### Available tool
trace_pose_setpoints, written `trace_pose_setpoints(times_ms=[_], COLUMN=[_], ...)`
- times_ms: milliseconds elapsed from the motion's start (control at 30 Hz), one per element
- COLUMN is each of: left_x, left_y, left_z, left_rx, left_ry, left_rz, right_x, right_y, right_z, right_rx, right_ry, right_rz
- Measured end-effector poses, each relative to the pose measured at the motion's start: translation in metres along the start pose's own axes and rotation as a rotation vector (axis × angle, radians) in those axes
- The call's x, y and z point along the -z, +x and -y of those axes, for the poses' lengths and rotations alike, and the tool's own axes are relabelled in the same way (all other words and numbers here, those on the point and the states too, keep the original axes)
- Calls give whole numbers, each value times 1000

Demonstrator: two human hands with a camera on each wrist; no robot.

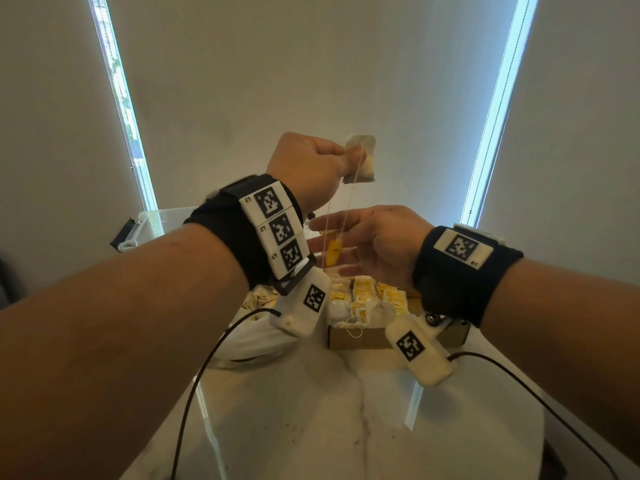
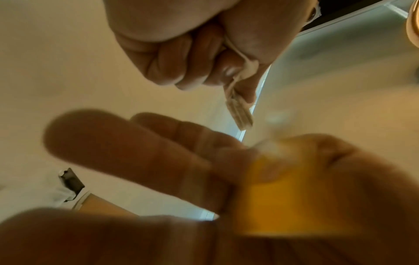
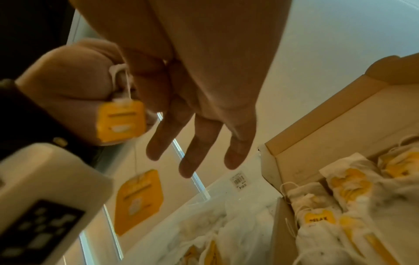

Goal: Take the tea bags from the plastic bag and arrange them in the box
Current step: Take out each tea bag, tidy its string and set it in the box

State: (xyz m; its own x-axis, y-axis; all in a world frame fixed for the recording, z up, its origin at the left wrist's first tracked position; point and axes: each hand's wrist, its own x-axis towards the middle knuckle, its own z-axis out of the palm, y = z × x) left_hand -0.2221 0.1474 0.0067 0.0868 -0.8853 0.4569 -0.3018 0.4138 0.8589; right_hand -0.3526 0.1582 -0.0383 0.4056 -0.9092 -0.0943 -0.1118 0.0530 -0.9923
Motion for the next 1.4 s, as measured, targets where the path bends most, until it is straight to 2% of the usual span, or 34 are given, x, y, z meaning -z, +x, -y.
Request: trace_pose_setpoints(times_ms=[233, 333, 400, 467, 567, 667, 800, 967, 1033, 1100, 1233, 1400], left_x=[6, 9, 9, 8, 5, 6, 11, 17, 17, 15, 10, 7], left_y=[-1, -2, -3, -4, -6, -7, -8, -8, -10, -11, -16, -18], left_z=[6, 7, 8, 10, 12, 15, 22, 33, 36, 38, 38, 37], left_rx=[77, 76, 60, 64, 76, 72, 80, 101, 113, 150, 218, 219], left_ry=[-28, -24, 8, 11, 12, 6, 21, 18, 30, 69, 87, -36], left_rz=[-47, -39, -17, 4, 2, 2, -13, -56, -20, 66, 378, 534], right_x=[11, 21, 24, 21, 16, 15, 22, 39, 41, 42, 46, 47], right_y=[-3, -2, 0, -1, -4, -8, -11, -18, -22, -23, -22, -14], right_z=[-9, -9, -7, -3, 0, 0, 1, 4, 7, 16, 36, 45], right_rx=[-101, -94, -90, -59, 53, 124, 178, 69, 83, 187, 394, 388], right_ry=[228, 213, 172, 59, -213, -324, -531, -862, -859, -807, -667, -795], right_rz=[204, 250, 226, 116, -124, -234, -269, -97, -63, -100, -229, -260])
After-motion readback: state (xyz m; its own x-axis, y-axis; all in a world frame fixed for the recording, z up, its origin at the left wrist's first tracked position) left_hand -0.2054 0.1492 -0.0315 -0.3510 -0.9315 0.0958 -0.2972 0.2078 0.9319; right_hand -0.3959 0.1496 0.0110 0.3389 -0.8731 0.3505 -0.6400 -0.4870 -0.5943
